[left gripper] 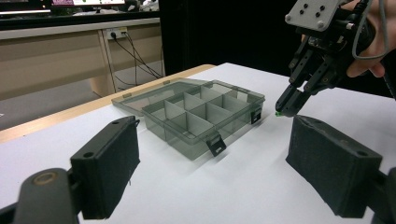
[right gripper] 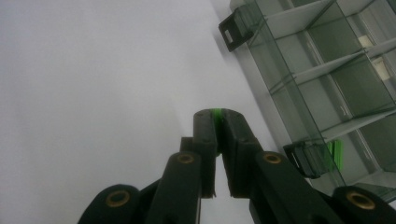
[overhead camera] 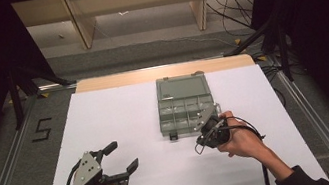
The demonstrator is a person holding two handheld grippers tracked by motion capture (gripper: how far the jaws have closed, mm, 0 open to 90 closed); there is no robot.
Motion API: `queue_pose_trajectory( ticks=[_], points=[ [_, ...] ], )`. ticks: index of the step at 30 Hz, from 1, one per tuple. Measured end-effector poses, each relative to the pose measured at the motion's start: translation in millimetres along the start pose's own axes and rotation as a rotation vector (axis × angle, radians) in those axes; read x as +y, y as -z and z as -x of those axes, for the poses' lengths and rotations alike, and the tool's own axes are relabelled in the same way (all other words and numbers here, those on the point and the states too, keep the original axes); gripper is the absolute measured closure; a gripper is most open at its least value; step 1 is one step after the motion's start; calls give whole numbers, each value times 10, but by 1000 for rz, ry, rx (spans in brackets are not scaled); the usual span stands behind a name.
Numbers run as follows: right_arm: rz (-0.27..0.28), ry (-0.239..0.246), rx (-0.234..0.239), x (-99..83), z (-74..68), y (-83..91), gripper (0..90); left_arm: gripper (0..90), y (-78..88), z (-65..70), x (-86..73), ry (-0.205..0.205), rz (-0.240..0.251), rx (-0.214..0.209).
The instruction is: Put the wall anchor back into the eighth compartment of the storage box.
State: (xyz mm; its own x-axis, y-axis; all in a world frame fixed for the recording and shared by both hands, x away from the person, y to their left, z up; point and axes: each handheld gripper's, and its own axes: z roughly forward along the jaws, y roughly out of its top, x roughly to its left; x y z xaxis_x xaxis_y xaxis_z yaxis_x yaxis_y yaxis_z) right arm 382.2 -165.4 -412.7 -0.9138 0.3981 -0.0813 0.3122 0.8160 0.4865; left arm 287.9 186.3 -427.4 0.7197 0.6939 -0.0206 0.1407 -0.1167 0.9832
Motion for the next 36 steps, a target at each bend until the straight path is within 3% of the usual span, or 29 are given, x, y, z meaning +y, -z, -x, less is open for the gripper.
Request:
queue_pose_trajectory(
  ticks=[18,28,30,32,33,36],
  points=[
    [23,-39,-45,-75,178,121,849,160,2,10,0,7,0,4],
    [42,-102,-96,-192,363,215,849,160,-1,3,1,1,2,0],
    [48,-117,-105,-209,386,221,849,160,-3,21,-6,33,4,10],
    [49,-126,-112,-219,406,221,849,160,-3,10,-2,11,4,4],
    [56,-107,-113,-226,426,206,849,160,-3,9,-1,9,4,1],
    [52,-121,-120,-221,442,191,849,160,-2,10,-2,12,4,3]
  ],
)
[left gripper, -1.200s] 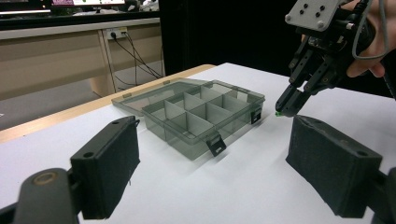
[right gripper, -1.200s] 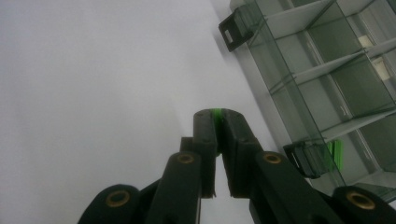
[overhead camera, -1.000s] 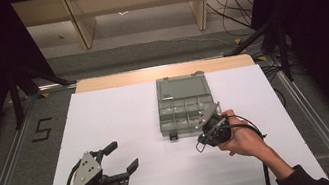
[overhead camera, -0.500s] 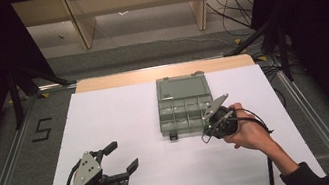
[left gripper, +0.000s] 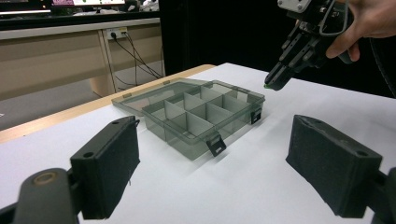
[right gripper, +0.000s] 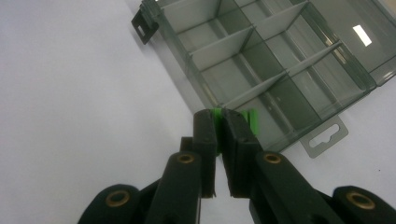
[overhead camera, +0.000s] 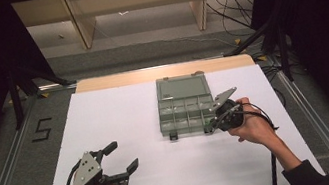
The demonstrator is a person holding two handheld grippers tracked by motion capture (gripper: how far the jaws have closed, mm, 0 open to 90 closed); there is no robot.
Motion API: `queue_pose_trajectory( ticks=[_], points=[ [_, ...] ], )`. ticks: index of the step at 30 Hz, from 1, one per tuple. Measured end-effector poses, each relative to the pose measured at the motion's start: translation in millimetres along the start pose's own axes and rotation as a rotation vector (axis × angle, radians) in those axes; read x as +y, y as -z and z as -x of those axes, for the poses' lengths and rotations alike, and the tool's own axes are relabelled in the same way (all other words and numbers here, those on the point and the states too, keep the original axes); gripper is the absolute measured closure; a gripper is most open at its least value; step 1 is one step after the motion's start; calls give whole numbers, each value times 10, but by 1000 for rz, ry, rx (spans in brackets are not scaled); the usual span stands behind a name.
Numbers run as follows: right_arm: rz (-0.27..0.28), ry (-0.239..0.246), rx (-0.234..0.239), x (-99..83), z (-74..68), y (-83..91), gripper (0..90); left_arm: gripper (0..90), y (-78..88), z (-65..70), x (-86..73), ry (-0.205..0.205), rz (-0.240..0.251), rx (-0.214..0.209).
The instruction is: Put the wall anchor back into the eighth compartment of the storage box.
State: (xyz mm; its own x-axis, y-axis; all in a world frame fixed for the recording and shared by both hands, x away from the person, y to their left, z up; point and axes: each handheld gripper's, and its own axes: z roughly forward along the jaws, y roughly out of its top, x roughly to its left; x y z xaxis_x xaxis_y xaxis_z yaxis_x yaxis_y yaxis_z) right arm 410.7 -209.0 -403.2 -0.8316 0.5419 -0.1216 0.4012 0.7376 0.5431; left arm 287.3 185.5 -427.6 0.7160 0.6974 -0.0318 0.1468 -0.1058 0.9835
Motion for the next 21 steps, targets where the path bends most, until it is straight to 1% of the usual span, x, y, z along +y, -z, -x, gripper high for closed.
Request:
queue_pose_trajectory(
  ticks=[1,2,3,5,6,7,9,10,11,12,13,14,15,17,19,20,21],
  points=[
    [0,0,0,0,0,0,849,160,0,0,0,0,0,0],
    [1,-14,-1,6,21,-14,849,160,0,-3,1,-4,0,-1],
    [6,-13,-7,5,35,-22,849,160,-1,-6,2,-8,0,-2],
    [10,-25,-22,3,72,-33,849,160,-1,0,0,0,-1,2],
    [17,-17,-21,0,99,-47,849,160,-1,0,0,-1,0,2],
    [12,-33,-23,5,115,-48,849,160,-1,0,0,0,-1,2],
    [19,-38,-35,15,150,-60,849,160,-1,-6,2,-9,-1,-1],
    [23,-49,-43,21,158,-61,849,160,0,-4,1,-5,0,1],
    [23,-49,-43,21,158,-61,849,160,0,-4,1,-5,0,1],
    [26,-59,-49,40,176,-74,849,160,-2,-8,1,-9,-1,-2],
    [34,-48,-47,44,193,-84,849,160,-1,-8,1,-9,-1,-2],
    [34,-56,-48,49,194,-103,849,160,0,-2,0,-1,0,2],
    [38,-50,-67,48,198,-113,849,160,6,-2,3,-3,-5,6],
    [36,-68,-68,51,203,-137,849,160,7,-2,3,-3,-6,6],
    [36,-61,-64,49,216,-148,849,160,6,-2,3,-4,-5,6],
    [40,-66,-67,45,232,-162,849,160,4,-7,4,-12,-7,1],
    [39,-70,-71,45,237,-168,849,160,4,-7,4,-12,-7,1]
  ],
)
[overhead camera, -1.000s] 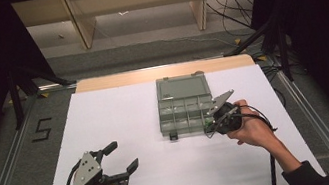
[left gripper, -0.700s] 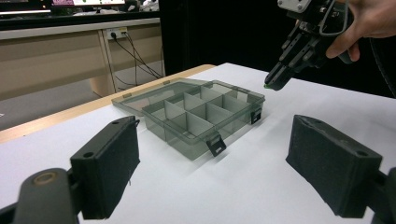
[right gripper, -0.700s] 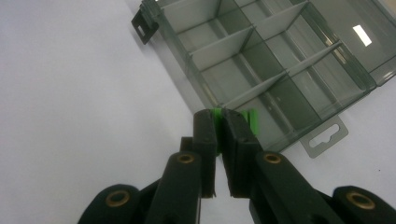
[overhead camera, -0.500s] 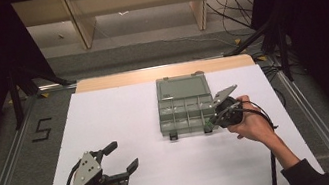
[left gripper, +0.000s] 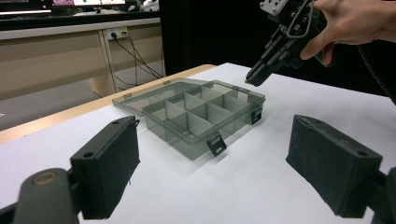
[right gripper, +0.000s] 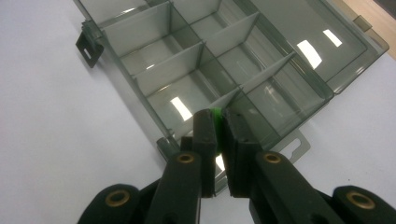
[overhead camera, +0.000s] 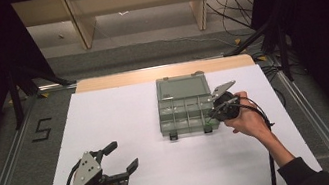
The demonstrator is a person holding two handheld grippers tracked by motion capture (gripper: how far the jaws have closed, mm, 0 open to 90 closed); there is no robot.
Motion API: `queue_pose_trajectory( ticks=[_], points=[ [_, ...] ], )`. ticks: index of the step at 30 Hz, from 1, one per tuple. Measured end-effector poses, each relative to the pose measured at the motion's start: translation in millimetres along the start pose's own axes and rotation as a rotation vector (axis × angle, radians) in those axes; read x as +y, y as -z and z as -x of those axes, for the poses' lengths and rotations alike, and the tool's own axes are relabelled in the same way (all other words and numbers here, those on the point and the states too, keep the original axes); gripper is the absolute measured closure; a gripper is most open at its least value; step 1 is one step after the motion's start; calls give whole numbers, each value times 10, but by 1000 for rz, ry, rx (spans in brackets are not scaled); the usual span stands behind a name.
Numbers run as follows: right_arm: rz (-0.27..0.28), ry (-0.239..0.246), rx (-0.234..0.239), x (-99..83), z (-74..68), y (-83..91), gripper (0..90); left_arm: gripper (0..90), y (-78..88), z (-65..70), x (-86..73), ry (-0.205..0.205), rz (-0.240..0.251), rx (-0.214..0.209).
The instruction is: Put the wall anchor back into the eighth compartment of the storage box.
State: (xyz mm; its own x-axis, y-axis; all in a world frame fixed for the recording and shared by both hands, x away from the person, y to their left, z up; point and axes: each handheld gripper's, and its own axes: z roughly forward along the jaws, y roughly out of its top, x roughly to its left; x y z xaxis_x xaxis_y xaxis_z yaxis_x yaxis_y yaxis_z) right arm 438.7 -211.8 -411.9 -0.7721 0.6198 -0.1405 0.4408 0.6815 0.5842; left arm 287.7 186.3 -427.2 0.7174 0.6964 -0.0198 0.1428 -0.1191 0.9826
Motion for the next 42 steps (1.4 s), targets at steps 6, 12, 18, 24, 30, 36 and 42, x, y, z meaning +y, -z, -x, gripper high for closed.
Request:
queue_pose_trajectory(
  ticks=[6,12,18,24,30,36,42],
  points=[
    [20,-1,-24,-24,23,-85,848,160,-4,8,-5,11,5,2],
    [2,-11,-18,-36,45,-164,848,160,-2,7,-6,15,5,5],
    [2,-18,-23,-47,49,-234,841,160,-2,6,-5,12,6,3],
    [8,-64,-35,-61,64,-231,721,160,2,7,-2,14,7,4],
    [54,-79,-55,-32,28,-166,548,160,7,5,-1,11,8,4],
    [72,-87,-42,-49,30,-128,461,160,8,6,0,12,9,4],
    [90,-141,-27,-57,-53,-32,411,160,10,4,1,12,10,3]
  ],
)
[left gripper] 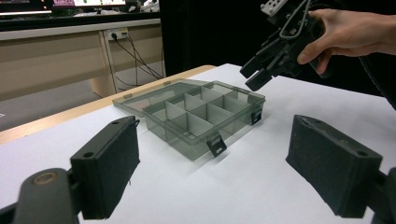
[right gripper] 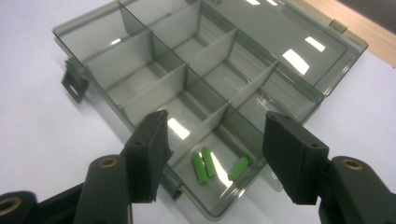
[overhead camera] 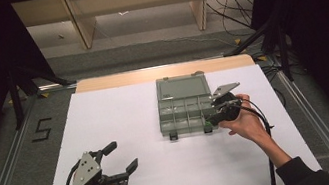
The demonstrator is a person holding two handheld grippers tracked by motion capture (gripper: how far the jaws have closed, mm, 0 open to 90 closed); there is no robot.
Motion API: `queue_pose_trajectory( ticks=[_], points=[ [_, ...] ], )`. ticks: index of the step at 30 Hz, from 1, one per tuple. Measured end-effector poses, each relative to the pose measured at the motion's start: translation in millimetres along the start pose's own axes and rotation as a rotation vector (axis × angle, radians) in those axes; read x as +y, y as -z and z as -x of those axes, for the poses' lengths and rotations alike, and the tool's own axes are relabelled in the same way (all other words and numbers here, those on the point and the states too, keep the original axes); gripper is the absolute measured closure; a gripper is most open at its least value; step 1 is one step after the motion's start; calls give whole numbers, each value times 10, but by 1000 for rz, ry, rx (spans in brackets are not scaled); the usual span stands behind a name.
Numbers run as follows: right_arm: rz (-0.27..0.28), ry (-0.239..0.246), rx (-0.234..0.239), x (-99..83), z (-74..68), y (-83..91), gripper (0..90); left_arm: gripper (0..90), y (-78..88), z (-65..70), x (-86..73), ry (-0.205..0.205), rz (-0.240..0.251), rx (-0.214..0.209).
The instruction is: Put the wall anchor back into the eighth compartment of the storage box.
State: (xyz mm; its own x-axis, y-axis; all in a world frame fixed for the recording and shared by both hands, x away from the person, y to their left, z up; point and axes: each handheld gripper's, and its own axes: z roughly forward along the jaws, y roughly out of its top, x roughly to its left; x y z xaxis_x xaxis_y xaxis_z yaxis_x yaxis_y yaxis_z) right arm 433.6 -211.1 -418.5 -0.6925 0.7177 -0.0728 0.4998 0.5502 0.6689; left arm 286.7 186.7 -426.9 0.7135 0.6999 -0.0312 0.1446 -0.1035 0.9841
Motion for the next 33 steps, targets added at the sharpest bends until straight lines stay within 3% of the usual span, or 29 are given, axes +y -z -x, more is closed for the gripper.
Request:
queue_pose_trajectory(
  ticks=[3,8,14,17,24,28,33],
  points=[
    [51,10,-1,-16,-47,48,387,160,2,-1,0,-1,0,0],
    [51,-4,19,-51,-124,128,353,160,1,2,0,0,1,-1],
    [96,-11,38,-71,-195,190,350,160,2,-1,1,-1,1,1],
    [127,-38,56,-94,-262,240,345,160,2,0,0,-1,0,0],
    [211,-28,68,-151,-392,334,313,160,2,3,1,-2,0,1],
    [217,-37,78,-182,-458,369,300,160,4,1,1,-5,-3,1],
    [269,-38,107,-240,-555,419,290,160,4,2,1,-5,-4,2]
  ],
)
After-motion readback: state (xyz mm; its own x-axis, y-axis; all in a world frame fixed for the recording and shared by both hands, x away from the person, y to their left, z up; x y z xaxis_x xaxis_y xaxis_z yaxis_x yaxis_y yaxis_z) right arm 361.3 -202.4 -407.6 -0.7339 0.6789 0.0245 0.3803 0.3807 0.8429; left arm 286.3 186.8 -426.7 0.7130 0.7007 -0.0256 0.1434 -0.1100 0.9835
